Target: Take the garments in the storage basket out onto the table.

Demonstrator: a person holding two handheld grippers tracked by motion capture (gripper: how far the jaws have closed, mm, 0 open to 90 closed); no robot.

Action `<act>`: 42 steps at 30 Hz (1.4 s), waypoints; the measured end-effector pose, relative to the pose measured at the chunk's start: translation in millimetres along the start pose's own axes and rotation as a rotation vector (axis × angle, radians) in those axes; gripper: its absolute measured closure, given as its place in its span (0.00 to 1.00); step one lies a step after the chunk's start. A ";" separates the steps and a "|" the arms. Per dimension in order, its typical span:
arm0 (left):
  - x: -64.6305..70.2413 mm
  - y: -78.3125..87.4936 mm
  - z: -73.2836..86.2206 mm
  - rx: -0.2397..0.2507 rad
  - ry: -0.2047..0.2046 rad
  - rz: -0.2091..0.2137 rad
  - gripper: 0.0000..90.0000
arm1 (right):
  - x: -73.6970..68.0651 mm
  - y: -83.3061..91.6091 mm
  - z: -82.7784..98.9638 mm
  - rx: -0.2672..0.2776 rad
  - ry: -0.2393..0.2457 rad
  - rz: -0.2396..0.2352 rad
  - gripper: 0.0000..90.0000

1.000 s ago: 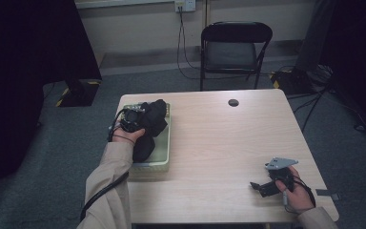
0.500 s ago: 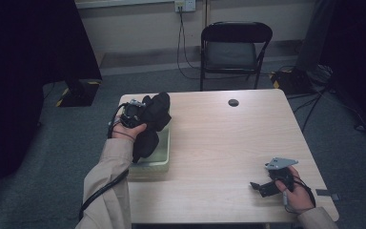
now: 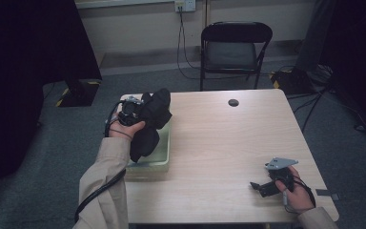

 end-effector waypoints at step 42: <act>64.0 26.5 -68.8 0.074 -0.062 0.142 0.72 | 0.0 0.0 0.0 0.000 0.000 0.000 0.00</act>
Point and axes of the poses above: each handheld gripper's, and its own axes: y roughly backward along the jaws, z roughly out of its underside, x roughly to its right, the point moved 10 cm from there along -y, roughly forward along the jaws, and after that the axes turned 14 degrees about x, right-handed, at the moved point
